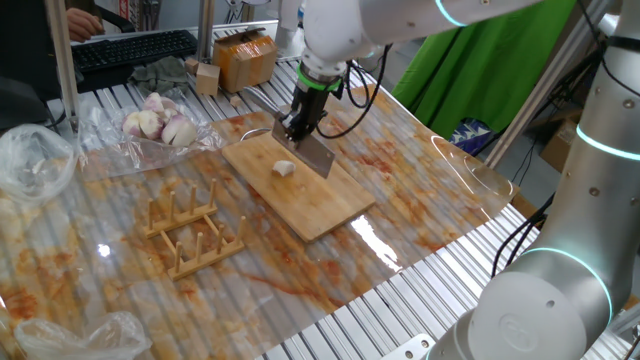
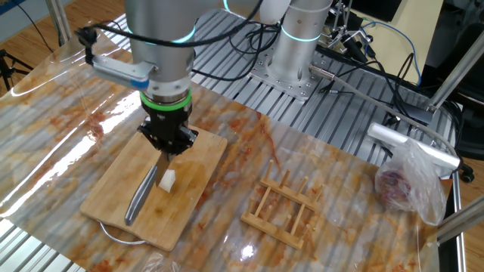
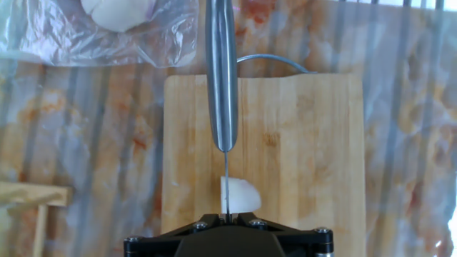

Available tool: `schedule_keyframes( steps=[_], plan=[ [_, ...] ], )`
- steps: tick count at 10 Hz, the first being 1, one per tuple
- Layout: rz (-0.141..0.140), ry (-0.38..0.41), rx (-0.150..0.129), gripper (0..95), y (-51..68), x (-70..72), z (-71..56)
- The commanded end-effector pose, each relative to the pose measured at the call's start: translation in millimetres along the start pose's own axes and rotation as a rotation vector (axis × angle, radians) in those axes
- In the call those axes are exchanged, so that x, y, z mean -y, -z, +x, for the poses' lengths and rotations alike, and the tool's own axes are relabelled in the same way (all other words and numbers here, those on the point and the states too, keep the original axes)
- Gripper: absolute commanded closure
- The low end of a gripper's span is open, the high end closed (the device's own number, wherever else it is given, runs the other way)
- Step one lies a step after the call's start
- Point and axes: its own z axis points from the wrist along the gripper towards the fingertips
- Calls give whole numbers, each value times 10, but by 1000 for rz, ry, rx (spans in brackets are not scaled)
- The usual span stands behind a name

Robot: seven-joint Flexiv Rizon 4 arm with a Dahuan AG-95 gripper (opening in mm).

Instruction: Chop the onions

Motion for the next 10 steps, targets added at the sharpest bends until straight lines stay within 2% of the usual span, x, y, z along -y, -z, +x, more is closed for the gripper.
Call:
schedule_keyframes(
  steps=[1, 10],
  plan=[
    [-1, 5, 1, 950, -71, -1, -14],
    [1, 5, -1, 950, -168, 1, -7]
  ],
)
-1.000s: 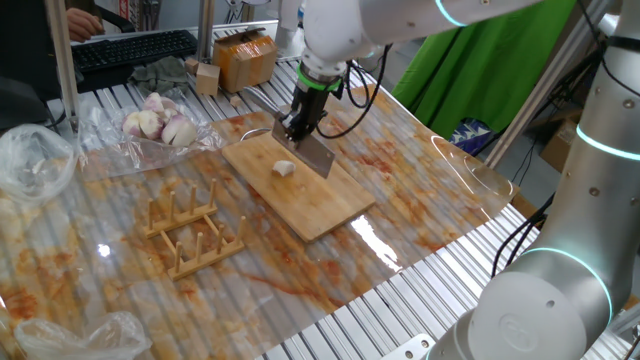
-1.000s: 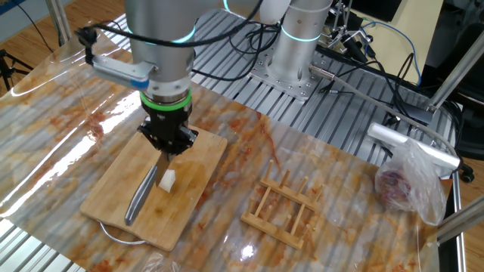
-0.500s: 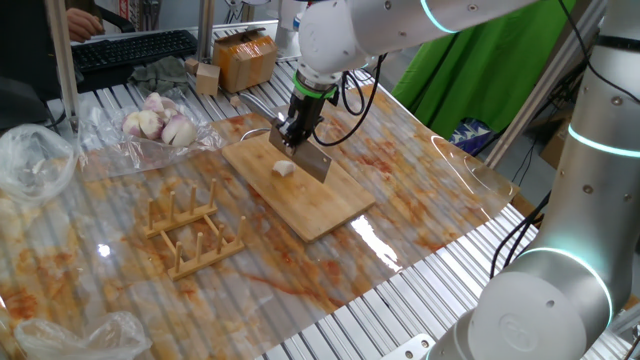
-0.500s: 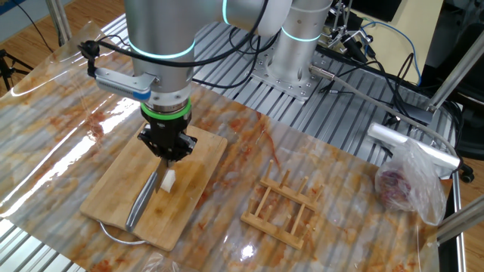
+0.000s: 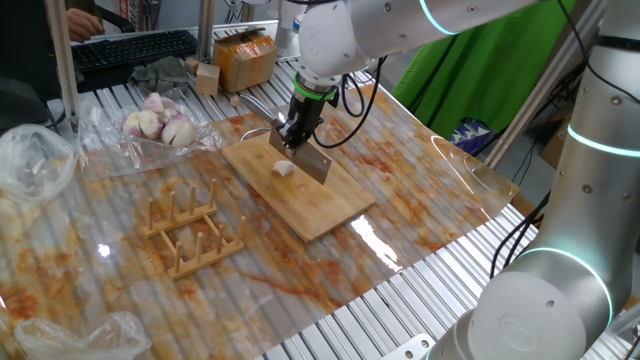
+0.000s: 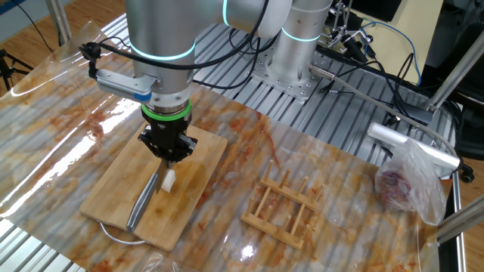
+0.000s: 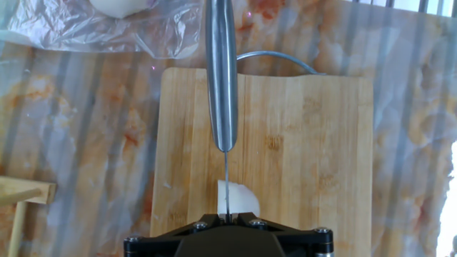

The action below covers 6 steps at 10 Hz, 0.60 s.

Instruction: Chop the onions

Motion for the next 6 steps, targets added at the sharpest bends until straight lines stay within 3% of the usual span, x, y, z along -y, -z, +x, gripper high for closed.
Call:
schedule_keyframes(
  steps=[1, 6],
  plan=[
    [1, 1, 0, 950, -12, -2, 7],
    [4, 1, 12, 950, -73, 0, 17]
  ],
)
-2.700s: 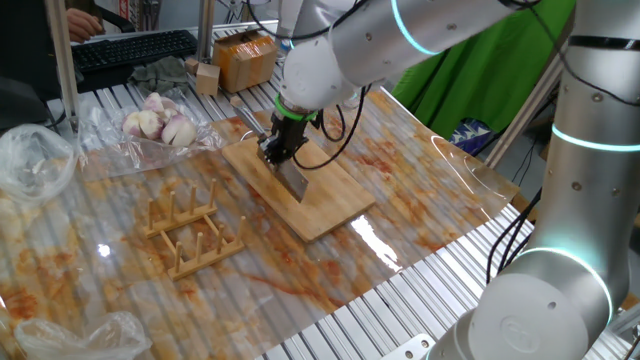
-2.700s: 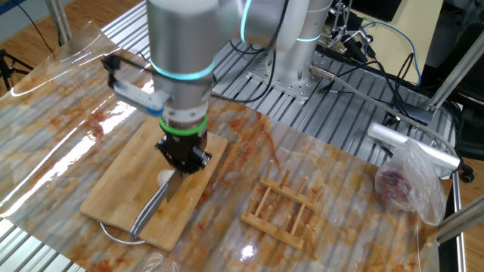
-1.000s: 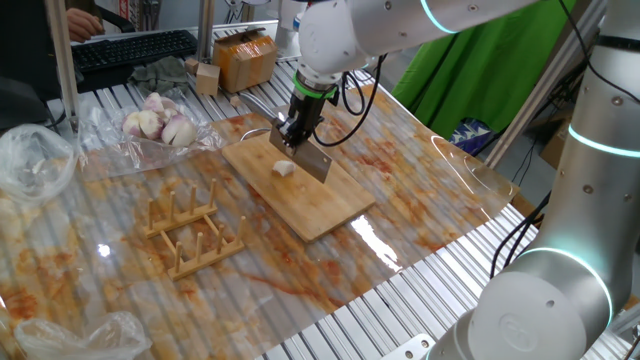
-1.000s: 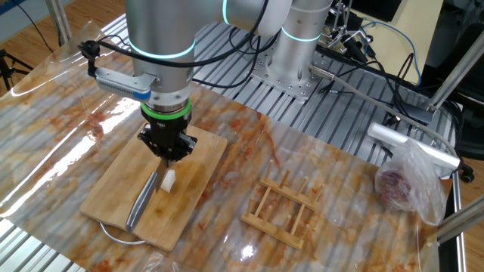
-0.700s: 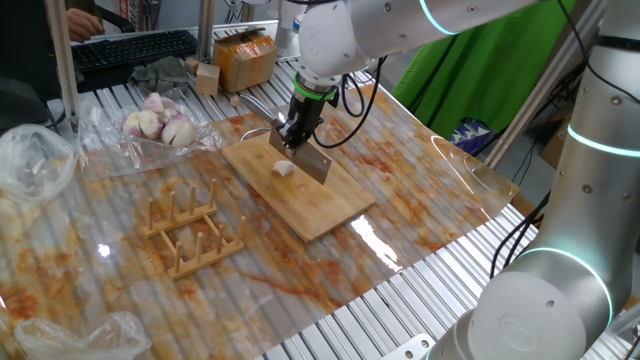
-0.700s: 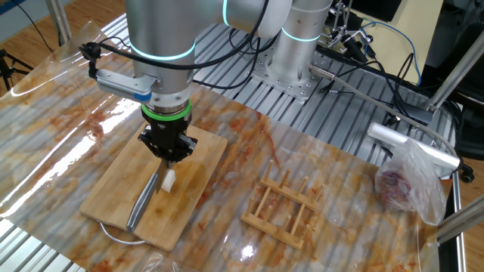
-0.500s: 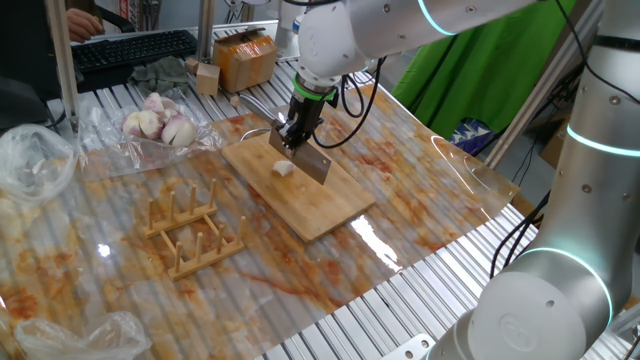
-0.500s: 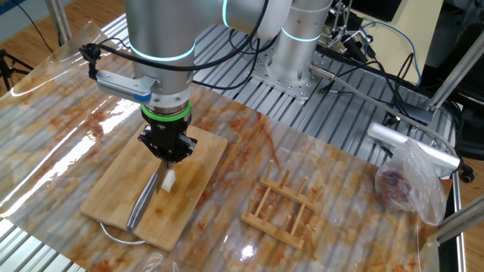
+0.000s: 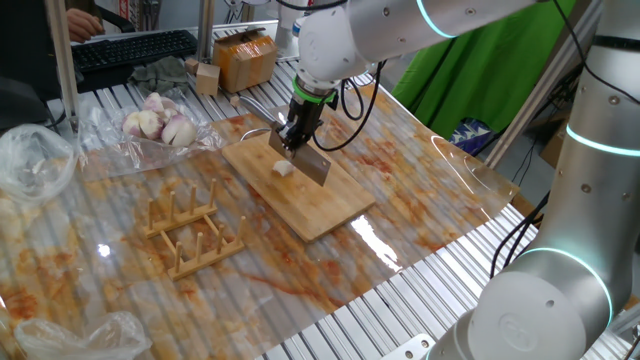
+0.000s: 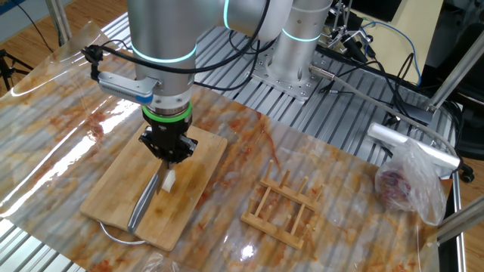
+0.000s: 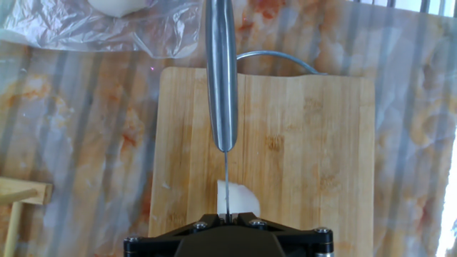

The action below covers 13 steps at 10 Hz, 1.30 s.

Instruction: Chop the onions

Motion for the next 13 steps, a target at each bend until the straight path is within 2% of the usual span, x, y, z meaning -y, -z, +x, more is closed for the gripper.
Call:
schedule_keyframes(
  steps=[1, 7, 13],
  plan=[
    [3, -1, 1, 950, -23, 1, 8],
    [2, -4, 16, 950, -99, -1, 20],
    [0, -6, 17, 950, -162, -3, 29]
  ],
)
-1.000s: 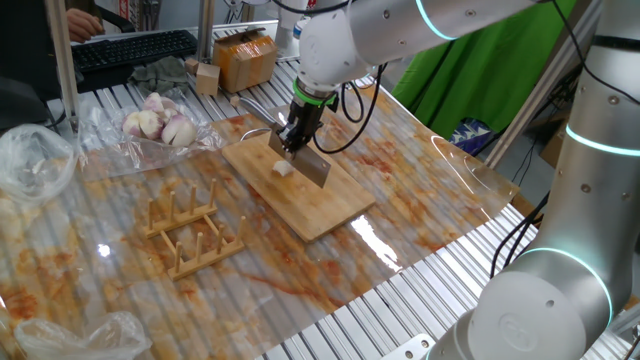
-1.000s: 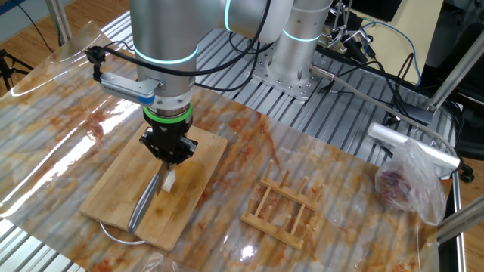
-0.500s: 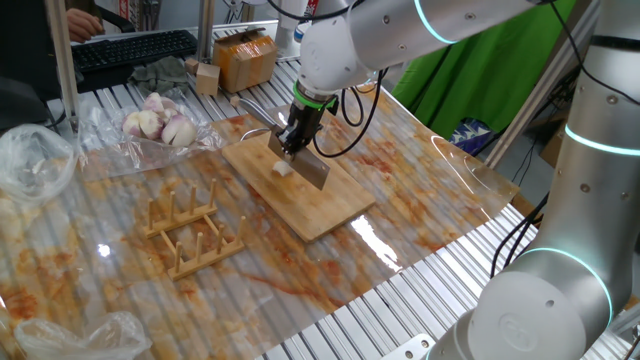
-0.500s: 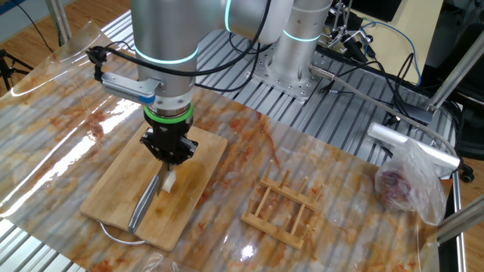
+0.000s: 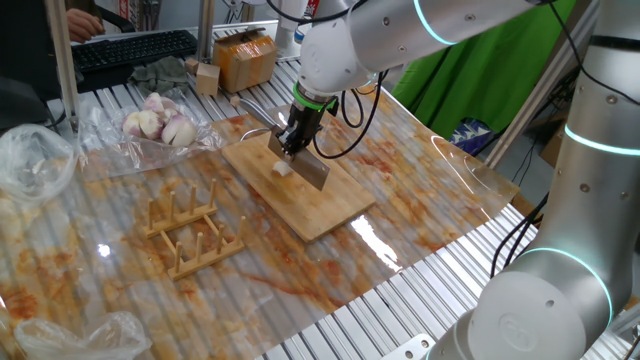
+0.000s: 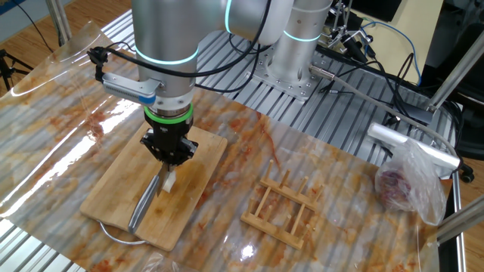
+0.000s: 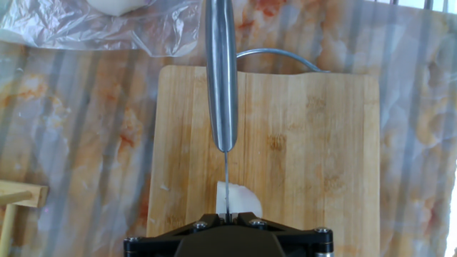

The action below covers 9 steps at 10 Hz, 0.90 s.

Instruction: Chop the onions

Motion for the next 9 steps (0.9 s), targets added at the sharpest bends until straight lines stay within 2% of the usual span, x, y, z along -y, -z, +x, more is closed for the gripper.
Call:
schedule_keyframes(
  steps=[1, 9],
  plan=[
    [1, -4, -5, 950, -44, 0, 0],
    [0, -12, -11, 950, -53, -11, -1]
  ],
)
